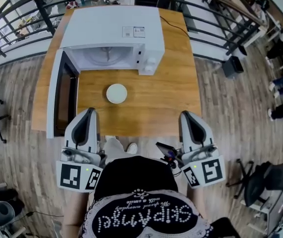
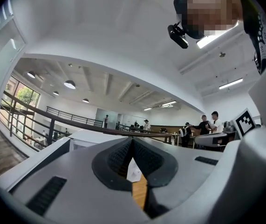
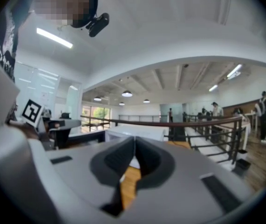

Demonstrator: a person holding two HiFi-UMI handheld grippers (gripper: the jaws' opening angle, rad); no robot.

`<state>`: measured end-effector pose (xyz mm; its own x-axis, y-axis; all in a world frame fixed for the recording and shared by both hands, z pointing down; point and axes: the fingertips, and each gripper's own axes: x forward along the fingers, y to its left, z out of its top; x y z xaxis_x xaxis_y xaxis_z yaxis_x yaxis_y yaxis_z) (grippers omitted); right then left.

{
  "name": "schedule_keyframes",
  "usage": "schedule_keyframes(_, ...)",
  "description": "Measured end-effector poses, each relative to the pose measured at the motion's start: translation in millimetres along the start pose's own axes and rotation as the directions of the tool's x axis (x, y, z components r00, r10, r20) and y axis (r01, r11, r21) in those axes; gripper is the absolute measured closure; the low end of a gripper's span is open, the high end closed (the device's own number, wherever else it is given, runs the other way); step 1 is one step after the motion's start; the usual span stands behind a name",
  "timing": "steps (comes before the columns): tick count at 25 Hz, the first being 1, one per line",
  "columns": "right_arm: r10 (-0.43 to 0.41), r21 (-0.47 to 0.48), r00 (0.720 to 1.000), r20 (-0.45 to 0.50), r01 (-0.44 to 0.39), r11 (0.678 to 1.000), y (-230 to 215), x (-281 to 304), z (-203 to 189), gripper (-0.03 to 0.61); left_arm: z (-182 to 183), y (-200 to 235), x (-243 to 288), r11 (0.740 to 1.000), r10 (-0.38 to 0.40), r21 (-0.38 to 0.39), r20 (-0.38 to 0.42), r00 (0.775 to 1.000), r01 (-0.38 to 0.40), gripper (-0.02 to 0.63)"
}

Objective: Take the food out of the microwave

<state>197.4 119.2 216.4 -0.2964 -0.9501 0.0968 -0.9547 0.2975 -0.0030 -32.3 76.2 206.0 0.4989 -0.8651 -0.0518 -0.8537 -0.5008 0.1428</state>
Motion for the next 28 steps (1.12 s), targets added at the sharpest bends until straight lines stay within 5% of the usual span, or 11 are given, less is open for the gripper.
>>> schedule_keyframes(14,-0.061,0.034,0.996,-0.068,0.063,0.997,-6.1,-25.5,-41.2,0.545,-34.0,-7.8,-15.4,1.000,0.016,0.016,-0.072,0.997,-0.015,0.581)
schedule_keyframes(28,-0.060,0.015,0.995,-0.085,0.062,0.998,-7.9,-23.3,-41.8,0.545,-22.9,-3.2,-15.9,0.996,0.035,0.090,-0.062,0.997,-0.029,0.581)
